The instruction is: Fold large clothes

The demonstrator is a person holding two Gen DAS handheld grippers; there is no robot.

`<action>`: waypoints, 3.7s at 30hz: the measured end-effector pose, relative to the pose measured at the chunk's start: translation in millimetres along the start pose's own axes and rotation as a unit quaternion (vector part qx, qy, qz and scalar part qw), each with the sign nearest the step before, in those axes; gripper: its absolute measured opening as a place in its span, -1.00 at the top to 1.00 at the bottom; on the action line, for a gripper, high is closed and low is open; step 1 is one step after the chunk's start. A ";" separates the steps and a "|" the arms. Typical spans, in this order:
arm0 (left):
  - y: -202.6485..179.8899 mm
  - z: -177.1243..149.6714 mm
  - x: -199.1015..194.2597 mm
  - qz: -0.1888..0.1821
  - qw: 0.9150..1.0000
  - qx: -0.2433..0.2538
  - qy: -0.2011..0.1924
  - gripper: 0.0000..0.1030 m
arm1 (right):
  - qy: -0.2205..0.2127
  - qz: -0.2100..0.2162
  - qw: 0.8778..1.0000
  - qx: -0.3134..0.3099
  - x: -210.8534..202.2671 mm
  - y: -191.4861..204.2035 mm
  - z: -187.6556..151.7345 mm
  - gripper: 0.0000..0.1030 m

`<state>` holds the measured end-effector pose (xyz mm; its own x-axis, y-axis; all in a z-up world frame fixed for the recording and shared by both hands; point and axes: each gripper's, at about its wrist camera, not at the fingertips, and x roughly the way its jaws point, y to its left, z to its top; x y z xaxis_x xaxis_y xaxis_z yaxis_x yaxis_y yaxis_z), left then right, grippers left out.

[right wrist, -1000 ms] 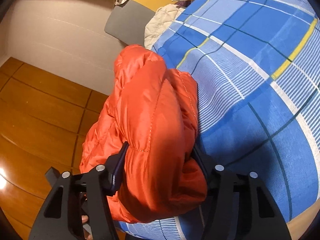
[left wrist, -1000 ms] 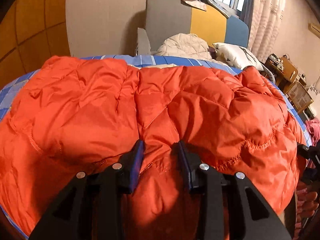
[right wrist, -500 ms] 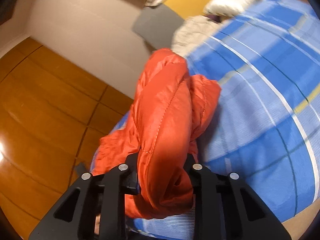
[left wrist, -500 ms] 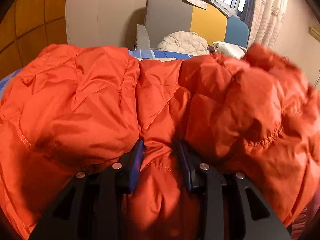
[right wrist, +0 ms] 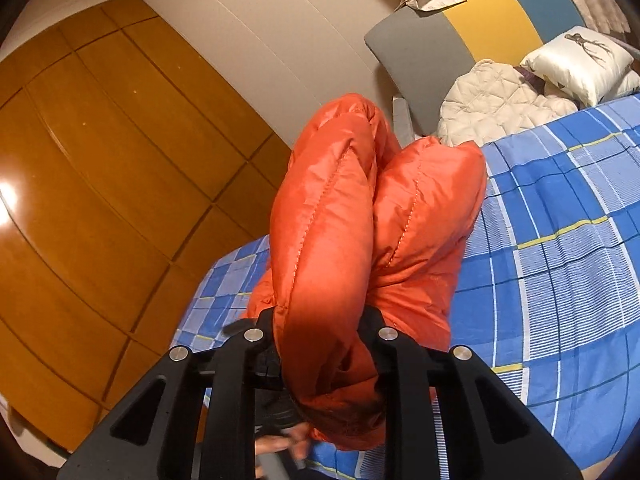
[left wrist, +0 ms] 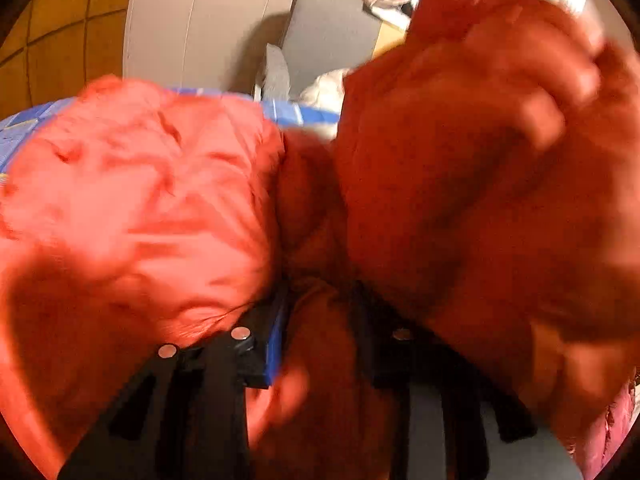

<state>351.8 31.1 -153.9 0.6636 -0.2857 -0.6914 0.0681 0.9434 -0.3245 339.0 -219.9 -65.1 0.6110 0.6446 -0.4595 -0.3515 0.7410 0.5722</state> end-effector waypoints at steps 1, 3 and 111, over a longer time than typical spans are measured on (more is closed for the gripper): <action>2.5 1.4 -13.9 -0.003 1.000 0.005 -0.011 0.43 | 0.000 -0.002 1.000 0.001 0.7 -1.6 0.2 0.59; 15.0 7.0 -52.4 0.003 0.999 0.017 -0.050 0.39 | -0.001 -0.004 1.000 0.004 0.4 -3.9 -0.5 0.59; 169.9 20.9 -78.3 0.101 0.993 -0.064 0.022 0.71 | 0.125 -0.147 0.892 -0.409 164.8 153.8 -178.0 -0.07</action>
<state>327.0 217.3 -141.5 0.6204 -0.1034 -0.7774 -0.1601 0.9537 -0.2547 259.3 33.8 -173.8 0.6208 0.3459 -0.7035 -0.6644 0.7085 -0.2379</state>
